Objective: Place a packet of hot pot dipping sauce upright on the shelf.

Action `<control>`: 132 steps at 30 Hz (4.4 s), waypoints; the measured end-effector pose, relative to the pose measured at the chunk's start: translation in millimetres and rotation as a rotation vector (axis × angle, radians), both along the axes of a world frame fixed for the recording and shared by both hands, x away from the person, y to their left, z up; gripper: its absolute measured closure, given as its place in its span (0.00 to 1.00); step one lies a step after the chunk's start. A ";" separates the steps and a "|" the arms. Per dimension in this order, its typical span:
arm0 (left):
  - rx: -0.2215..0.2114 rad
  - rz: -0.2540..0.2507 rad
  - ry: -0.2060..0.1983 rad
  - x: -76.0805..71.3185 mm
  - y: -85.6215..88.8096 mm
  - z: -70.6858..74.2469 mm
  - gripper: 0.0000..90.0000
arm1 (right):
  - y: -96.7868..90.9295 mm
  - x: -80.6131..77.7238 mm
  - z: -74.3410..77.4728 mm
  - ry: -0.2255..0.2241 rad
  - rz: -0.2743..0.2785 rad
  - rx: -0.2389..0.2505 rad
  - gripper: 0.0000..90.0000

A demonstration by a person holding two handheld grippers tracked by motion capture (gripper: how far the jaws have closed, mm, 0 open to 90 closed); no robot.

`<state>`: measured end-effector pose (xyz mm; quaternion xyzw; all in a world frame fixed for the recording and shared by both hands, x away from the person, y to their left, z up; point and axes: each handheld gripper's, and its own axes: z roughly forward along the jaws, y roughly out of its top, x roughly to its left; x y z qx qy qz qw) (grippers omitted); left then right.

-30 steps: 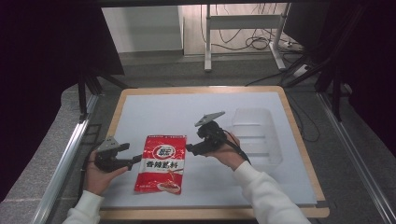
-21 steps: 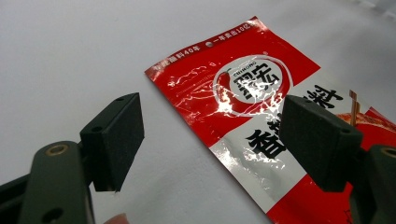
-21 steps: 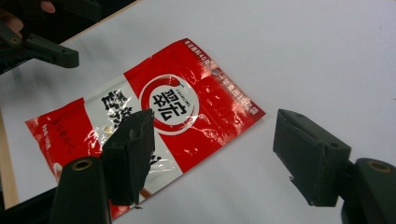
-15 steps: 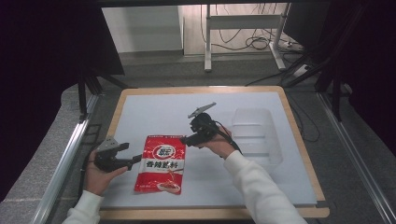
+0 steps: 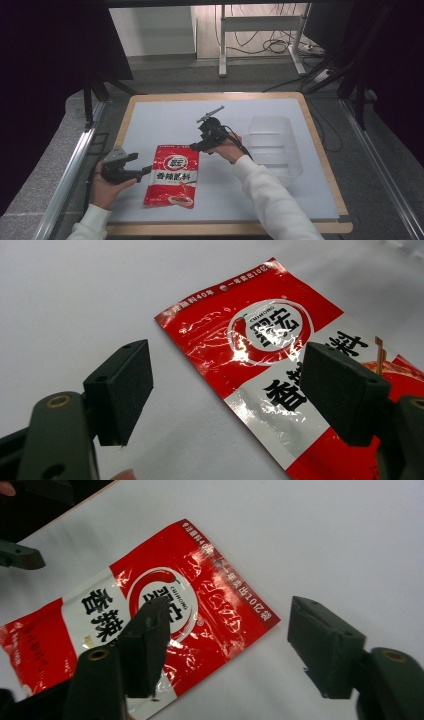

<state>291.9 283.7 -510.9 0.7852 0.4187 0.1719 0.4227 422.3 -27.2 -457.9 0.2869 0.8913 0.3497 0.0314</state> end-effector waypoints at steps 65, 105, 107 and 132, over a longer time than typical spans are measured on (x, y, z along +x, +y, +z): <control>0.009 -0.001 0.029 4.0 -2.4 -5.0 0.23 | 10.8 40.9 -39.9 0.144 0.082 -0.006 0.99; 0.034 -0.049 0.118 73.7 -20.0 -32.9 0.26 | 8.0 -0.7 -6.0 0.025 0.249 0.041 0.99; 0.038 -0.063 0.104 77.6 -20.6 -34.3 0.27 | 8.4 -1.2 -5.7 0.025 0.251 0.040 0.99; 0.065 -0.218 0.047 53.5 -15.0 -18.9 0.99 | -1.9 -1.3 -10.4 0.022 0.227 0.024 0.99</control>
